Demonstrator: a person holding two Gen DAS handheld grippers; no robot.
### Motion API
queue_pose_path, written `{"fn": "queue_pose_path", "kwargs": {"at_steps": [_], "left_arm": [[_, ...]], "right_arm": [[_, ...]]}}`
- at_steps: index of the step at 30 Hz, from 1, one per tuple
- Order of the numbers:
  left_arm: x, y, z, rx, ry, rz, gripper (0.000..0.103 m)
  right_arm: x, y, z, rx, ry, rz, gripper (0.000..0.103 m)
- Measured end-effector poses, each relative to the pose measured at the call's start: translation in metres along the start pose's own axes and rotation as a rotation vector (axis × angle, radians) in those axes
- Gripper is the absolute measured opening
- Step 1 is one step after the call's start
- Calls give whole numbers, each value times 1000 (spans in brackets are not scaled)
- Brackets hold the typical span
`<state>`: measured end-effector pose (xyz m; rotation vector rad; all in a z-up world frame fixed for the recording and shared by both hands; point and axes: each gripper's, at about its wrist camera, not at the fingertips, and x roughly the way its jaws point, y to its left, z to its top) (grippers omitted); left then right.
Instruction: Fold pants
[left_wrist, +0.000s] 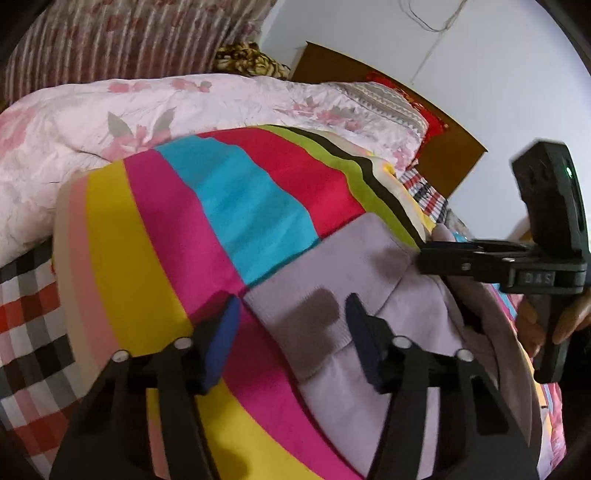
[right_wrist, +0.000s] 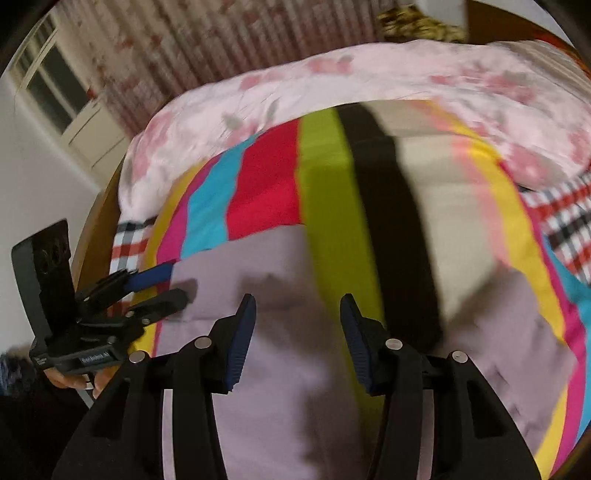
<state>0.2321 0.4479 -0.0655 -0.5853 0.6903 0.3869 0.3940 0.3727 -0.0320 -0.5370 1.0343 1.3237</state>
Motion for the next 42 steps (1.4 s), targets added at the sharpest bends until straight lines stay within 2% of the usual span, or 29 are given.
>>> {"fn": "queue_pose_path", "kwargs": {"at_steps": [2, 5, 8, 9, 10, 11, 12, 14, 16, 18, 20, 22, 24, 25, 27, 28, 29, 30, 32, 34, 35, 36, 38, 40, 41, 42], "left_arm": [[5, -1, -3, 11, 11, 5, 52], [7, -1, -4, 23, 3, 16, 56], [11, -2, -5, 22, -14, -3, 76], [13, -6, -5, 27, -17, 6, 77], [13, -10, -6, 43, -14, 34, 75], [13, -13, -7, 58, -14, 58, 62], [12, -15, -6, 65, -21, 57, 39], [7, -10, -3, 32, -18, -7, 11], [-6, -13, -2, 44, -47, -26, 10], [-29, -23, 4, 86, -125, -15, 9], [-44, -25, 11, 94, -167, 6, 9], [-40, -19, 20, 70, -140, 22, 10], [-17, -12, 20, 65, -72, 70, 10], [-2, -8, 17, 58, -34, 86, 11], [18, -1, 8, 70, -14, 121, 16], [16, -2, 6, 92, -31, 133, 18], [10, -2, 5, 106, -44, 168, 34], [1, -3, 7, 103, -73, 233, 56], [-23, -1, 9, 73, -141, 301, 66], [-47, -8, 9, 79, -202, 281, 71], [-55, -14, 9, 91, -211, 250, 79], [-60, -24, 7, 115, -201, 168, 84], [-58, -39, 4, 154, -148, 4, 89], [-44, -55, -2, 193, -70, -110, 90], [-33, -61, -5, 212, -28, -120, 90], [-24, -63, -7, 224, -1, -106, 90]], "right_arm": [[9, 6, -1, -39, 22, -52, 45], [9, 1, -9, -23, -9, -42, 44], [6, -2, -16, -3, -29, -42, 43], [7, 1, -13, -4, -30, -51, 43], [8, 3, -12, -10, -30, -61, 41], [9, 7, -11, -24, -32, -73, 35], [8, 13, -11, -47, -41, -89, 32], [2, 20, -13, -66, -66, -130, 20], [-7, 23, -12, -64, -112, -154, 13], [-26, 28, -7, -56, -188, -138, 12], [-30, 31, 0, -48, -204, -129, 12], [-10, 30, 8, -40, -146, -143, 12], [19, 25, 7, -32, -71, -184, 13], [24, 22, 5, -23, -76, -182, 16], [17, 12, 4, 30, -95, -138, 21], [10, 5, 3, 69, -92, -129, 40], [-8, -3, -1, 115, -108, -130, 64], [-24, -9, -6, 131, -146, -121, 69], [-72, -34, -27, 182, -238, -124, 69], [-102, -70, -55, 282, -262, -186, 69], [-108, -83, -66, 319, -257, -208, 69], [-115, -108, -88, 399, -243, -241, 69], [-117, -139, -120, 521, -223, -248, 62], [-108, -158, -148, 596, -194, -232, 56], [-102, -162, -155, 618, -181, -214, 53], [-100, -161, -160, 617, -217, -197, 51]]}}
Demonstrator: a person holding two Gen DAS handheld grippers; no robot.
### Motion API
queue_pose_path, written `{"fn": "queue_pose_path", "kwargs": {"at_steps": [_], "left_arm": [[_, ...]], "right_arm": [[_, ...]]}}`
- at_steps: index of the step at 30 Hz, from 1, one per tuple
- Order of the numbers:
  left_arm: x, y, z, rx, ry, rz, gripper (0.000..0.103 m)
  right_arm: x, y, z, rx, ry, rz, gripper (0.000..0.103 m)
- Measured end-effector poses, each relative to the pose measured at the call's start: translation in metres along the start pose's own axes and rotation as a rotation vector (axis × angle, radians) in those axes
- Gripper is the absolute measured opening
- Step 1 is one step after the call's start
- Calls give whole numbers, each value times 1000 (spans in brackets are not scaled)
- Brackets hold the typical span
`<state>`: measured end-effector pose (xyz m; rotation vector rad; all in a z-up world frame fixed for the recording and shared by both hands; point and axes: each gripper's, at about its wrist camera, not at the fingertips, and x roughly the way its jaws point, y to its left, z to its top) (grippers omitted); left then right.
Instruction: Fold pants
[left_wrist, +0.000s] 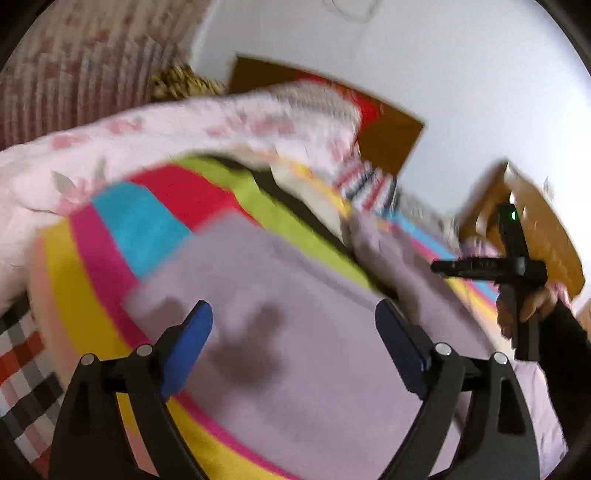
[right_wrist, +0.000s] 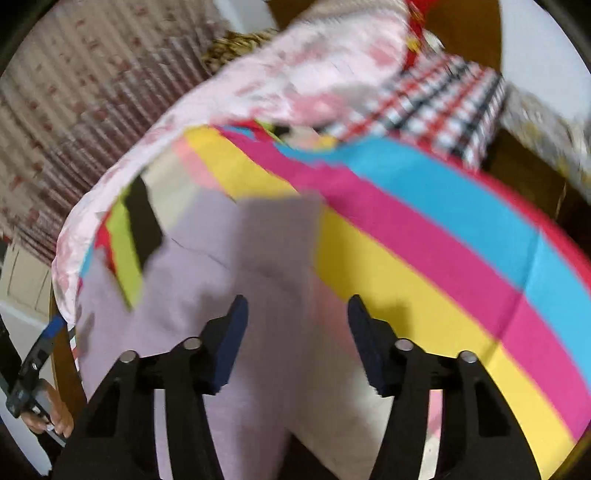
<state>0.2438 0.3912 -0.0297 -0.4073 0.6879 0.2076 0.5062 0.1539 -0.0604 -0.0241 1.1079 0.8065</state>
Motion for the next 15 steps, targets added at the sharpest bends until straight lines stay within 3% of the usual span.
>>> {"fn": "queue_pose_path", "kwargs": {"at_steps": [1, 3, 4, 6, 8, 11, 15], "left_arm": [[16, 0, -3, 5, 55, 25, 90], [39, 8, -7, -19, 133, 27, 90], [40, 14, -6, -25, 126, -2, 90], [32, 24, -2, -65, 127, -37, 88], [12, 34, 0, -115, 90, -26, 86], [-19, 54, -1, -180, 10, -31, 86], [-50, 88, -18, -343, -40, -100, 86]], "right_arm": [[1, 0, -1, 8, -1, 24, 48], [7, 5, -2, 20, 35, 75, 19], [7, 13, -1, -10, 30, 49, 10], [-4, 37, -1, -79, -6, 60, 7], [-26, 68, -3, -141, -72, 66, 7], [-66, 156, -13, -312, -154, 155, 6], [-60, 261, -51, -531, -76, 267, 6]]}}
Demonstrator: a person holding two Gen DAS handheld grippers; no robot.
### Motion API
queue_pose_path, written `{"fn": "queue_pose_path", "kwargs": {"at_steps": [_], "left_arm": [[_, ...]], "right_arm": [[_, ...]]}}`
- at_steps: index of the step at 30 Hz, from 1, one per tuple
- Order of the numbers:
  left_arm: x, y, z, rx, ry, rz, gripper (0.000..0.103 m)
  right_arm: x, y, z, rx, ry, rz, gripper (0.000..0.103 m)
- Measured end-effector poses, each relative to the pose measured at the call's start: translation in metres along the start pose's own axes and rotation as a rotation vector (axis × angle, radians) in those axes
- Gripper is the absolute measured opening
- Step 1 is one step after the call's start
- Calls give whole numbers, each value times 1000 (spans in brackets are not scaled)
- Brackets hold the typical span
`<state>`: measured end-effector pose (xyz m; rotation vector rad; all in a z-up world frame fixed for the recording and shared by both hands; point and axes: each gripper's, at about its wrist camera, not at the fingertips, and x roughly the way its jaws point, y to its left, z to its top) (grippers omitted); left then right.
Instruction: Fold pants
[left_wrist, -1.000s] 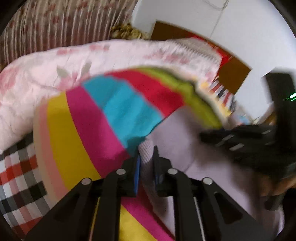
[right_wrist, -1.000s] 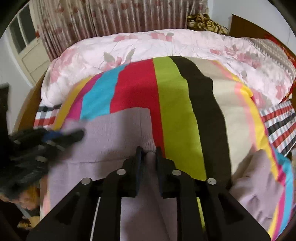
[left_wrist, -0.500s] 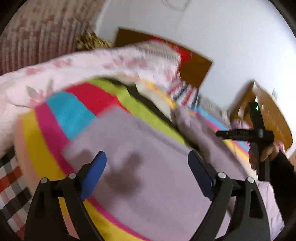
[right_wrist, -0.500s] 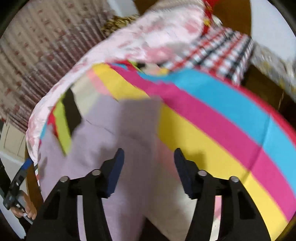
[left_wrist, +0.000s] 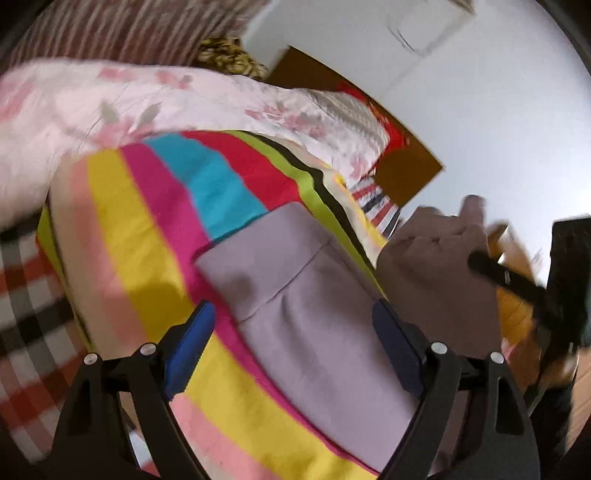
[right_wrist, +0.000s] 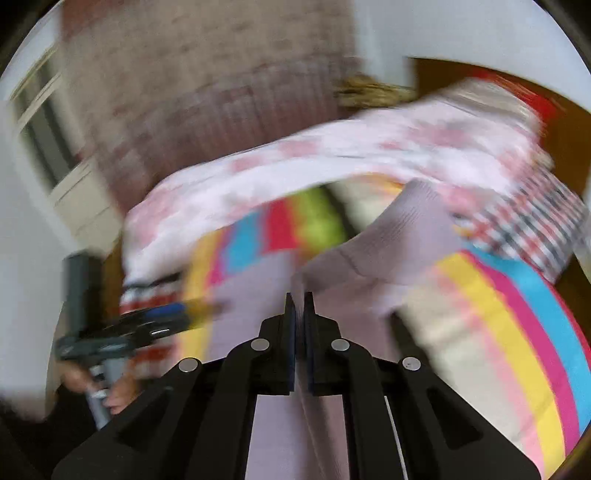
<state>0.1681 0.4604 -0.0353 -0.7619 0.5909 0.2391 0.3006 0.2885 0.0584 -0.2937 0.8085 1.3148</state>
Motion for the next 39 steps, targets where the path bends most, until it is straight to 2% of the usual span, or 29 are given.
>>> {"fn": "queue_pose_path", "kwargs": {"at_steps": [1, 3, 4, 5, 6, 7, 9, 11, 13, 14, 17, 19, 24, 28, 31, 33, 34, 36, 39], "left_arm": [[-4, 5, -1, -21, -11, 9, 86], [-12, 12, -7, -43, -26, 33, 86], [-17, 19, -11, -53, -23, 49, 86], [-21, 25, -15, -59, -21, 54, 86], [-25, 29, -18, -61, -20, 56, 86], [-28, 33, -21, -56, -15, 59, 86], [-33, 38, -26, -40, -7, 59, 85], [-33, 40, -27, -23, 0, 22, 84], [-27, 34, -28, -2, 7, -26, 77], [-24, 30, -30, 11, 13, -31, 76], [-4, 22, -30, 26, 30, -15, 75], [10, 26, -28, -10, 35, -12, 74], [19, 32, -28, -66, 25, -19, 43], [27, 31, -26, -46, 46, -5, 43], [31, 29, -22, -36, 43, -1, 43], [35, 29, -21, -35, 47, 6, 43], [39, 30, -21, -40, 50, 9, 41], [42, 31, -22, -41, 55, -14, 21], [32, 21, -23, -9, 10, 5, 17]], "right_arm": [[15, 19, -1, -31, 44, 35, 8], [52, 49, -10, -107, 162, 63, 18], [59, 51, -13, -122, 173, 48, 49], [62, 50, -15, -129, 164, 19, 73], [61, 42, -16, -109, 137, 1, 74], [58, 31, -15, -75, 128, 5, 73], [46, 2, -13, -23, 85, -39, 60], [34, -24, -16, 11, 62, -97, 49], [30, -49, -25, 48, 65, -133, 48], [29, -64, -30, 70, 68, -162, 48], [37, -90, -39, 125, 87, -167, 48], [39, -93, -42, 104, 93, -161, 47], [58, -72, -30, -27, 94, -99, 41], [78, -70, -21, -90, 135, -96, 41], [89, -73, -21, -101, 167, -98, 36], [91, -75, -23, -106, 168, -103, 31], [90, -73, -24, -113, 159, -103, 24], [86, -67, -26, -137, 135, -112, 8], [73, -54, -27, -169, 79, -159, 7]]}}
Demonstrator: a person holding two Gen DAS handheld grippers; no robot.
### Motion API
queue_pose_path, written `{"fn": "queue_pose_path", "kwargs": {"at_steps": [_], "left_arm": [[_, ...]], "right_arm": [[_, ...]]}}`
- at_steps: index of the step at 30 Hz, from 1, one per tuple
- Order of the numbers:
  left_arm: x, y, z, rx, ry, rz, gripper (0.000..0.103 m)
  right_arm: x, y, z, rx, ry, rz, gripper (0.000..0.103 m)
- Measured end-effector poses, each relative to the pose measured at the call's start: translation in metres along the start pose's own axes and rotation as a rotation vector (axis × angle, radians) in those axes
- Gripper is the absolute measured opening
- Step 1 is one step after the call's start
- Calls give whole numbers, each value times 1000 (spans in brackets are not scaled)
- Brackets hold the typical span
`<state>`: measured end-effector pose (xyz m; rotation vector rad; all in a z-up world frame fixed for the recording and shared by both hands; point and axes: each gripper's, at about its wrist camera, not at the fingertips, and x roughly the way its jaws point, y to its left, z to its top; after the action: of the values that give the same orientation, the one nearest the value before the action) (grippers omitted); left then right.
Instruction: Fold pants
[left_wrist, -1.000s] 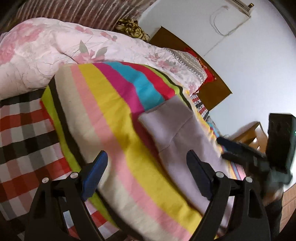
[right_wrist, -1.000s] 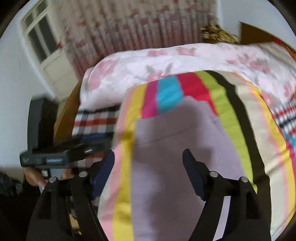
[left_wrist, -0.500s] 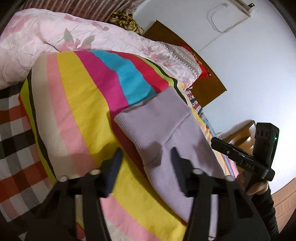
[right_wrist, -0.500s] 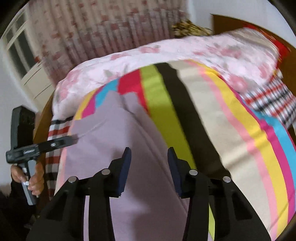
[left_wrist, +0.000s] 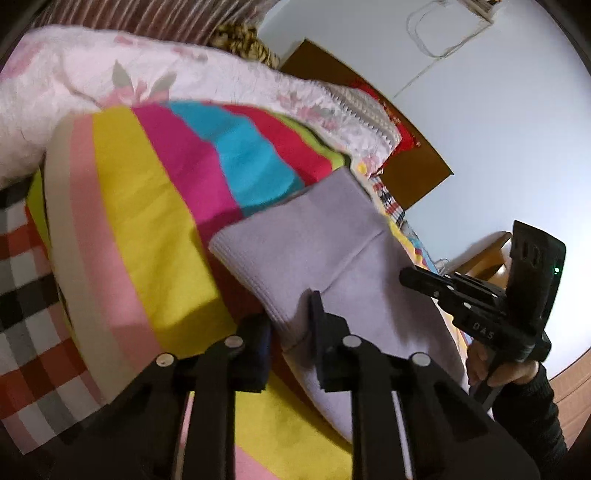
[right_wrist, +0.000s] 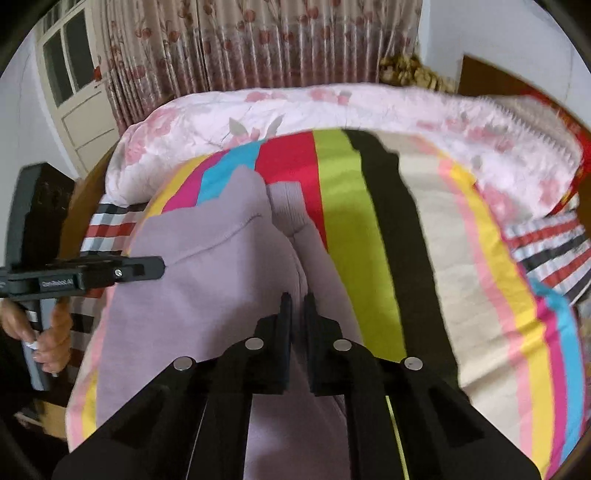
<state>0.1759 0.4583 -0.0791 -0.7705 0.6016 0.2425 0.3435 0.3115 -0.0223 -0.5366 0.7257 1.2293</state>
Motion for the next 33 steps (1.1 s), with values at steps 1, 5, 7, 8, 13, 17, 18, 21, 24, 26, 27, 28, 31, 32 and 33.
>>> {"fn": "queue_pose_path", "kwargs": {"at_steps": [1, 5, 7, 8, 13, 17, 18, 21, 24, 26, 27, 28, 31, 32, 33], "left_arm": [[-8, -10, 1, 37, -24, 15, 16], [-30, -46, 12, 165, -109, 13, 16], [-26, -55, 21, 205, -121, 24, 16], [-20, -55, 25, 206, -108, 37, 16], [30, -14, 21, 56, 59, 50, 16], [22, -7, 17, 58, 39, 34, 27], [15, -7, 19, 49, 31, 52, 38], [-14, -15, 23, 81, -66, 117, 58], [-35, -31, 19, 122, -98, 61, 67], [-33, -51, 6, 182, -49, -8, 71], [-29, -59, 1, 220, -24, -20, 72], [-22, -70, -8, 270, 7, -27, 73], [3, -89, -36, 383, 90, -25, 75], [13, -92, -46, 408, 128, 5, 75], [24, -93, -54, 439, 164, 64, 75]], "right_arm": [[-7, 1, 1, -1, -23, -14, 7], [-34, -3, 8, 17, -100, -60, 7], [-38, -12, 13, 39, -110, -70, 7], [-34, -16, 14, 50, -98, -69, 7], [26, -25, 2, 65, 74, -54, 7], [20, -34, -4, 162, 37, -46, 31], [9, -37, -6, 196, 21, -41, 39], [-35, -35, -22, 238, -41, -40, 50], [-77, -19, -56, 251, -26, -61, 50], [-96, -3, -85, 274, 20, -69, 50], [-104, 6, -102, 287, 39, -81, 51], [-109, 14, -115, 301, 57, -95, 53], [-108, 44, -155, 311, 145, -156, 54], [-105, 54, -163, 308, 162, -169, 55], [-107, 69, -169, 284, 139, -209, 55]]}}
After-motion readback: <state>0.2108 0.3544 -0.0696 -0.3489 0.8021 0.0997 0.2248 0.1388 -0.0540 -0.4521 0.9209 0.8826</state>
